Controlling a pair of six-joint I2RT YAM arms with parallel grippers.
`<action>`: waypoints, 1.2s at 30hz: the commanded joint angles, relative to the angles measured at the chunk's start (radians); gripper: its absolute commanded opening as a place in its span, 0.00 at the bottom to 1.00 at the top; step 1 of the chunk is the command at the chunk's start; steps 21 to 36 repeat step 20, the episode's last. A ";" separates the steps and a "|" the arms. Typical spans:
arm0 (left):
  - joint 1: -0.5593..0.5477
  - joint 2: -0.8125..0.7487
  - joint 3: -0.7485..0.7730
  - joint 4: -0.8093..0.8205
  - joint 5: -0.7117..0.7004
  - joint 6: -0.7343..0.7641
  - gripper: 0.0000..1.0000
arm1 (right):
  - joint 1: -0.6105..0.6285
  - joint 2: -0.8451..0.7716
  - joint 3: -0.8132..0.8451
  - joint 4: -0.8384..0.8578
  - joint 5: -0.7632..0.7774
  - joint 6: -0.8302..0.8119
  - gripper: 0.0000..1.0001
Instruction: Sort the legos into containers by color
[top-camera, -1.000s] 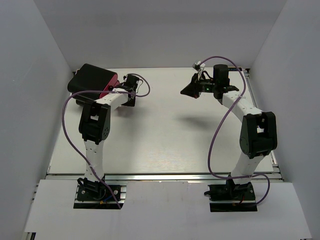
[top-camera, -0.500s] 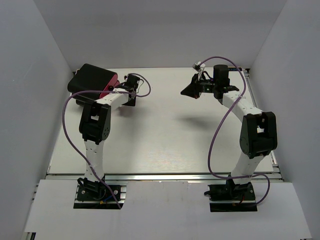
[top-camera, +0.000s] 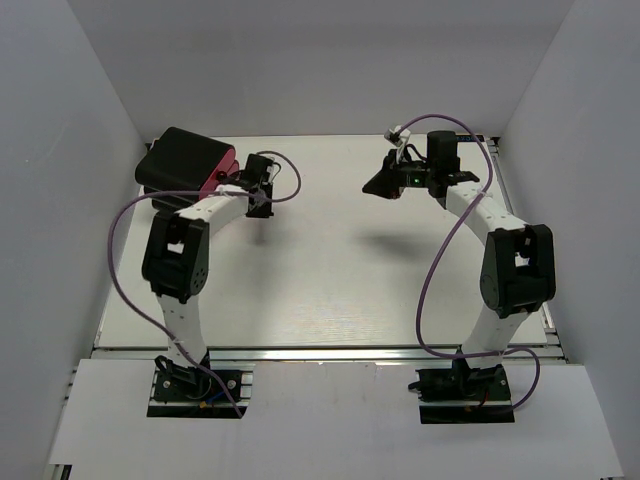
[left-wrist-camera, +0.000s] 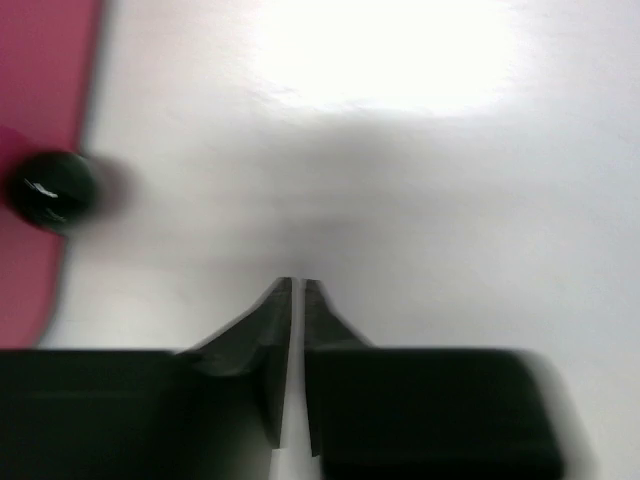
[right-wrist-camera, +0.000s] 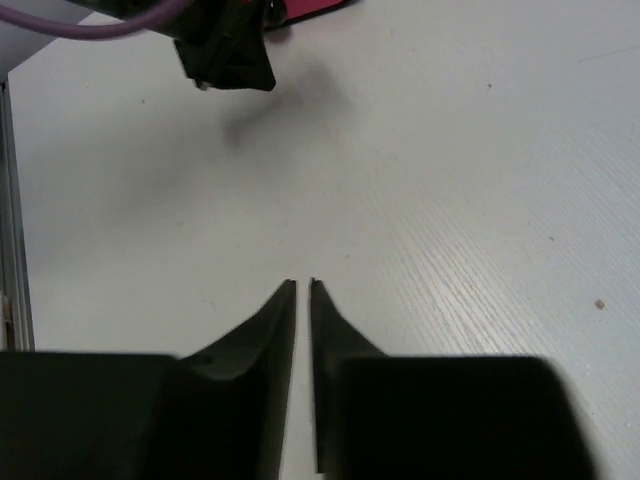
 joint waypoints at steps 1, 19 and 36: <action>-0.012 -0.248 -0.097 0.137 0.328 -0.055 0.27 | -0.002 -0.059 0.030 -0.077 0.019 -0.056 0.22; -0.012 -0.952 -0.511 0.329 0.543 -0.253 0.98 | -0.020 -0.246 0.084 -0.364 0.616 0.028 0.89; -0.012 -0.963 -0.525 0.325 0.543 -0.250 0.98 | -0.025 -0.295 0.053 -0.312 0.623 0.019 0.90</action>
